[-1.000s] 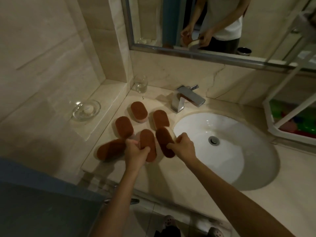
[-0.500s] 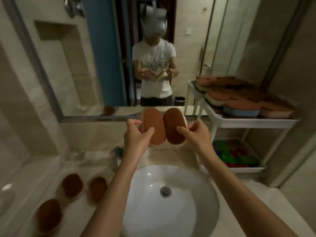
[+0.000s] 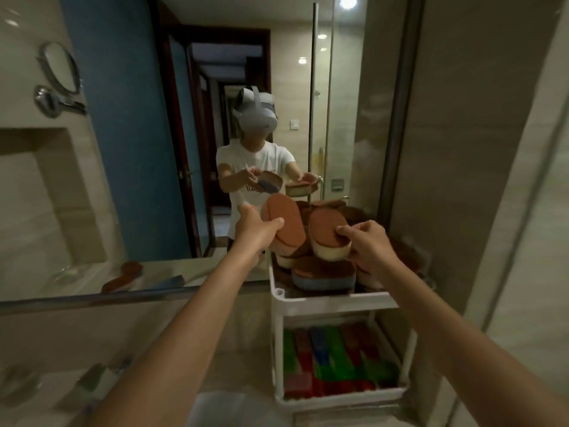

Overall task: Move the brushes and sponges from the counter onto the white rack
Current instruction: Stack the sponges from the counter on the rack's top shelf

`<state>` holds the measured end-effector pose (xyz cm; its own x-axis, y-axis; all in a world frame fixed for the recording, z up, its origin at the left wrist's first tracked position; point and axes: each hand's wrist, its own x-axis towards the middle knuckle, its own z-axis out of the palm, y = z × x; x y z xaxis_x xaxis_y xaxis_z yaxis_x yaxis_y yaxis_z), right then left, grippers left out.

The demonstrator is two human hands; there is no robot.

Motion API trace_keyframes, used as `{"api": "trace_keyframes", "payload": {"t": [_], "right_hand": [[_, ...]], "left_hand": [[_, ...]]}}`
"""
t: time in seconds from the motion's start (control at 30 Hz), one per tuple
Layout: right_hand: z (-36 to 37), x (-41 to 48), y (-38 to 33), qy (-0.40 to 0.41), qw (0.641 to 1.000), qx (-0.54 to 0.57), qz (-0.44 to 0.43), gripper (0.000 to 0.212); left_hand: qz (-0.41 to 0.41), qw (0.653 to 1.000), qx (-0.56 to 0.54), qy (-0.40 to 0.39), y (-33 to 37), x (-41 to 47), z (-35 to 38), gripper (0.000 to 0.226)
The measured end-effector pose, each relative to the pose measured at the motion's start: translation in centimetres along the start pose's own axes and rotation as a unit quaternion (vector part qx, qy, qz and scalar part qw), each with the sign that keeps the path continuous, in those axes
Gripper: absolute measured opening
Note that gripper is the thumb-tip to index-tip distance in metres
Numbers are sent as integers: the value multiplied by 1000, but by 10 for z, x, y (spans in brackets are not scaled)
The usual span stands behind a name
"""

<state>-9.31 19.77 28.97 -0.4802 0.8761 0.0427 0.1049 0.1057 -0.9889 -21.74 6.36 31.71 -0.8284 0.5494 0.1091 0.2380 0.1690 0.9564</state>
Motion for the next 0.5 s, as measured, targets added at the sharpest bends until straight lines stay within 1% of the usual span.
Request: {"api": "trace_keyframes", "payload": {"t": [0.03, 0.1, 0.13, 0.2, 0.27, 0.33, 0.37, 0.5], "right_hand": [[-4, 14, 0, 2, 1000, 1, 7, 32], [-8, 33, -3, -1, 1000, -14, 11, 27], [-7, 41, -4, -8, 1000, -24, 13, 25], [-2, 55, -4, -32, 998, -42, 17, 29], [4, 63, -3, -46, 997, -59, 17, 31], [8, 68, -3, -60, 996, -73, 7, 26], [10, 70, -2, -62, 995, -81, 1, 27], [11, 76, 0, -63, 993, -97, -19, 28]], "left_hand": [[-17, 1000, -13, 0, 2, 12, 8, 76], [-49, 998, -32, -3, 4, 32, 20, 80], [-65, 997, -45, -4, 3, 40, 24, 78], [-95, 993, -64, -5, -1, 54, 30, 70], [-112, 992, -60, -9, -8, 62, 33, 60], [-124, 991, -56, -7, -14, 67, 38, 49], [-126, 990, -56, -6, -17, 69, 40, 46], [-127, 990, -54, -9, -20, 72, 46, 42]]}}
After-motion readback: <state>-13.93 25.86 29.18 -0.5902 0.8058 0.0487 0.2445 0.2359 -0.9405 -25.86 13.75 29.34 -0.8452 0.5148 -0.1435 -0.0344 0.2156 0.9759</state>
